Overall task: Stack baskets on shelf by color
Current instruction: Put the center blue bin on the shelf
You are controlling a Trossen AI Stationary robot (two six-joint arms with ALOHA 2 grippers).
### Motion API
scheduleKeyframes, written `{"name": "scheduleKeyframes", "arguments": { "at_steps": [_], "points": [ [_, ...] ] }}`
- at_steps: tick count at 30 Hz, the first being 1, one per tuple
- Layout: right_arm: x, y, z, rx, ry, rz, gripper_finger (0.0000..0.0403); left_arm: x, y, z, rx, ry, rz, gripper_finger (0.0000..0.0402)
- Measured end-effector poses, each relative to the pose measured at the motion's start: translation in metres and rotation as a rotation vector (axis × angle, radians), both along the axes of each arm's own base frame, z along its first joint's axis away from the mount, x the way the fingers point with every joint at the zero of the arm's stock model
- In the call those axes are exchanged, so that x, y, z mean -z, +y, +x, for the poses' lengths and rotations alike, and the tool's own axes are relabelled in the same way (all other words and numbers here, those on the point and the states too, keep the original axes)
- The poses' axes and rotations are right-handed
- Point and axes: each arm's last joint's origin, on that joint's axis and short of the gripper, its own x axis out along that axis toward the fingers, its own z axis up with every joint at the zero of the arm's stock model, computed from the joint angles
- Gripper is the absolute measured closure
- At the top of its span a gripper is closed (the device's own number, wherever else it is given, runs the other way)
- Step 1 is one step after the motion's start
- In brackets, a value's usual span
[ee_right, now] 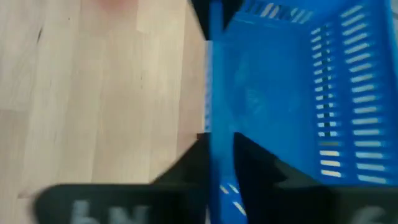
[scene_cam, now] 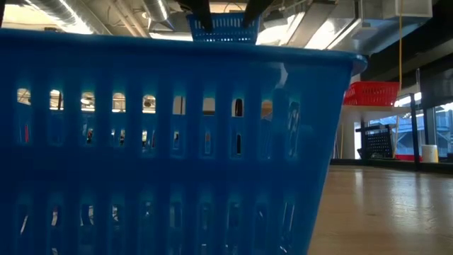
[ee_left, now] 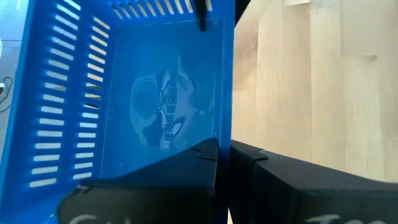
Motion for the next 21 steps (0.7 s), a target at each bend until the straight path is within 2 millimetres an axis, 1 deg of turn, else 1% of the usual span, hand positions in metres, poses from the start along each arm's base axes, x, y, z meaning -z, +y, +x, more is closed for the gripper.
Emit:
{"name": "scheduleKeyframes", "arguments": {
  "at_steps": [1,2,5,7,16,21],
  "points": [
    [0.0000,0.0000,-0.0001,-0.004,0.002,-0.001,0.0385,-0.0002,0.0001,0.0002,-0.001,-0.003,0.001,0.0401],
    [-0.0003,0.0002,-0.0004,-0.005,0.001,-0.002,0.0391,-0.0003,0.0002,0.0003,-0.004,-0.005,0.004,0.0401],
    [-0.0002,-0.0006,-0.0003,-0.009,-0.001,0.022,0.0392,-0.0005,0.0006,0.0003,-0.031,-0.010,0.018,0.0399],
    [-0.0002,-0.0008,-0.0005,-0.012,-0.002,0.032,0.0397,-0.0006,-0.0001,0.0004,-0.018,-0.005,0.030,0.0391],
    [-0.0001,-0.0007,-0.0006,0.006,-0.007,0.048,0.0400,-0.0020,-0.0007,0.0017,-0.034,-0.025,0.047,0.0331],
    [0.0026,-0.0014,-0.0056,0.064,0.033,0.083,0.0401,-0.0048,-0.0025,-0.0013,-0.053,-0.028,0.088,0.0324]
  ]
}}
